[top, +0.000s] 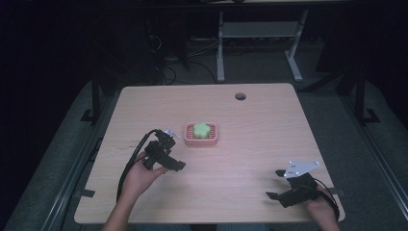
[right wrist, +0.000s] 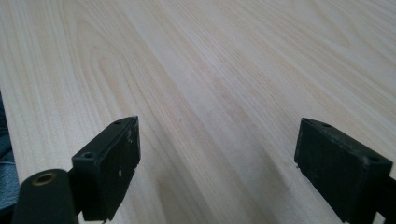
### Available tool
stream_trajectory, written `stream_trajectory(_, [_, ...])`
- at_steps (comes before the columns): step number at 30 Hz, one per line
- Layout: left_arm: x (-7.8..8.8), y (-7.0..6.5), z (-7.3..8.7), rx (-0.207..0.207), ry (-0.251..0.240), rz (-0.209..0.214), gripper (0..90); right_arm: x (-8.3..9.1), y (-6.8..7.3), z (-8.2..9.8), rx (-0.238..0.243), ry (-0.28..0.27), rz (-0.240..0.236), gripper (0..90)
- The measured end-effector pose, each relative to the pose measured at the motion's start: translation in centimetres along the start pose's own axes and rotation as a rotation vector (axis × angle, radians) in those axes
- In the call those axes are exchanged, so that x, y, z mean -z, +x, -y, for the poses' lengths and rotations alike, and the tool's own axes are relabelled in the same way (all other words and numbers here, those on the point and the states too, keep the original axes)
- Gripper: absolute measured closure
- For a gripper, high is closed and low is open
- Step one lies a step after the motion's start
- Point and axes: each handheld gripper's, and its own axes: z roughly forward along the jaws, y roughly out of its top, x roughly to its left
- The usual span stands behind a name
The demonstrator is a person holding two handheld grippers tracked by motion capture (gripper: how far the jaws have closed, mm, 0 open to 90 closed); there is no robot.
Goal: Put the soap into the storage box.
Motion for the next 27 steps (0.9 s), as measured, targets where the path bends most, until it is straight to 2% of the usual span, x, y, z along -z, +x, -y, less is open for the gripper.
stream_trajectory(11, [0.2, -0.3, 1.9, 0.009, -0.025, 0.003, 23.8, -0.1, -0.1, 0.1, -0.008, 0.012, 0.003, 13.8])
stream_trajectory(17, [0.0, -0.4, 2.9, 0.010, -0.017, 0.012, 23.8, -0.2, -0.2, 0.2, -0.012, 0.014, 0.006, 13.8])
stream_trajectory(27, [-0.5, 0.3, 5.3, 0.054, -0.013, 0.016, 23.7, -0.3, -0.2, 0.3, -0.015, 0.015, 0.009, 13.8])
